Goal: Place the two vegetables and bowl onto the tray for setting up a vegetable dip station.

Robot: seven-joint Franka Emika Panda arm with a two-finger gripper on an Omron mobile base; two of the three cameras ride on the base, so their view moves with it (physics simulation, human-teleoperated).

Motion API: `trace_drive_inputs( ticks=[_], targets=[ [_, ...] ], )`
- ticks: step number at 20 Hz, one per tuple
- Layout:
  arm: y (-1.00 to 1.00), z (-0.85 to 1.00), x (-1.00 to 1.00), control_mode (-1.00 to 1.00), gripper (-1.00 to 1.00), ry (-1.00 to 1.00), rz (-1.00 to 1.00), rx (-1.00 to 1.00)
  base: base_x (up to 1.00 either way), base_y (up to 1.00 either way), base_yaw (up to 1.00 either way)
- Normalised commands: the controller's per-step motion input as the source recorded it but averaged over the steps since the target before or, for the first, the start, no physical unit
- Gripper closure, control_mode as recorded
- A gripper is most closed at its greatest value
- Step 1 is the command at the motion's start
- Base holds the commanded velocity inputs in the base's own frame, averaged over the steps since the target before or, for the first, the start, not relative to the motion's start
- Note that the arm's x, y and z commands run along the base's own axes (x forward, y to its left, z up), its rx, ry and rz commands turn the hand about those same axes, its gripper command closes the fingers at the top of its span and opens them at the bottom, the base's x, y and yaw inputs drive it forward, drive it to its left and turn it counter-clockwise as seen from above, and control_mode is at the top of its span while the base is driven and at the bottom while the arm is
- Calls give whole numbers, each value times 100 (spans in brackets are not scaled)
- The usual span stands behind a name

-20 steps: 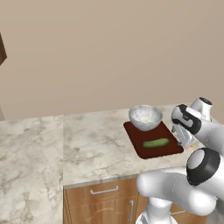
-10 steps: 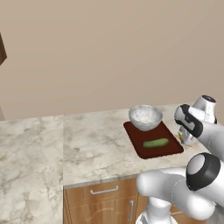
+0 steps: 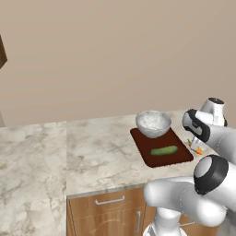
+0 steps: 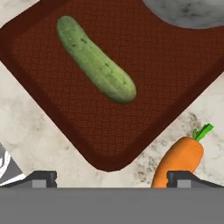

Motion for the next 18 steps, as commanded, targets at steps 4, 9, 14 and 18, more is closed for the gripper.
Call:
trace_drive_inputs(
  ticks=[4, 9, 14, 18],
  targets=[
    [-16, -4, 14, -100, -100, 7, -26, 0, 0, 0, 0],
    [-16, -5, 14, -100, -100, 5, -26, 0, 0, 0, 0],
    [-17, -11, 13, -100, -100, 5, -26, 3, 0, 0, 0],
    [-19, -16, 7, -100, -100, 0, -23, 3, 0, 0, 0]
  ],
)
